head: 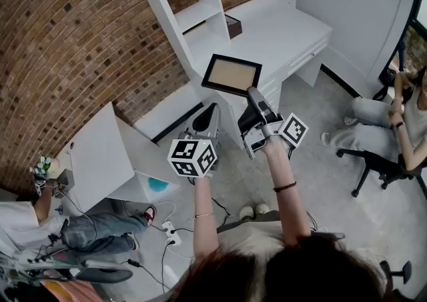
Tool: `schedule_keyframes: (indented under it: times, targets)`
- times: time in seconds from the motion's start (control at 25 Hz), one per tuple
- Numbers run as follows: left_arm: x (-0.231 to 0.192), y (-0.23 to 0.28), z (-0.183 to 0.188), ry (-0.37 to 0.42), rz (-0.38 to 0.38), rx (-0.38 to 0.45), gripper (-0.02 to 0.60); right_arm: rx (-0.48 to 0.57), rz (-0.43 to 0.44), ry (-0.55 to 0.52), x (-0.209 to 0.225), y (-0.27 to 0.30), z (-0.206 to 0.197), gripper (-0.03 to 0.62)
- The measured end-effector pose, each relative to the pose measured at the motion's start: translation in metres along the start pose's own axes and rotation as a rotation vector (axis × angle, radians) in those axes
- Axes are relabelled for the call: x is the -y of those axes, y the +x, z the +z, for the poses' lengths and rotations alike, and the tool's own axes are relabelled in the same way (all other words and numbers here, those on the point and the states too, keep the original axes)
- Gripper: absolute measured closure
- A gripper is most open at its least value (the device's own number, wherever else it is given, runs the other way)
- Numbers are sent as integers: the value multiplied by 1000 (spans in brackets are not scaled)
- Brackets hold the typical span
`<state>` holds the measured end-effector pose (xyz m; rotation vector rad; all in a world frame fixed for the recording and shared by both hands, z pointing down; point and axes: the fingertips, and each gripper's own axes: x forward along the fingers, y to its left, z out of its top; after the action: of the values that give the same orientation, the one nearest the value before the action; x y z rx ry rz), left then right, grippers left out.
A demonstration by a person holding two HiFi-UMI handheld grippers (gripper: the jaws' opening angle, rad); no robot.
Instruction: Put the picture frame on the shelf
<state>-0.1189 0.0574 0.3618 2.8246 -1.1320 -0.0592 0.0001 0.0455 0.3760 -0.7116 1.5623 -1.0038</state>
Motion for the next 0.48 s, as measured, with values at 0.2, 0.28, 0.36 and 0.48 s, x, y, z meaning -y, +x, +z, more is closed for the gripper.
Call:
schedule_keyframes:
  times: [0.2,0.28,0.36,0.48]
  targets:
    - [8,-1,1,0,3,-2,571,-10,1,4,-5,-5,1,523]
    - [12,-2,-2,0,3,-6,571,-17,0,5,-5,-10,1,523]
    - [14,-2,-4,-1,5,-9,571,-25,-8,5,-4,-12,2,523]
    - [19,-2,-6,-5,9,-10,571,-32,-12,1,-6,-17,4,523]
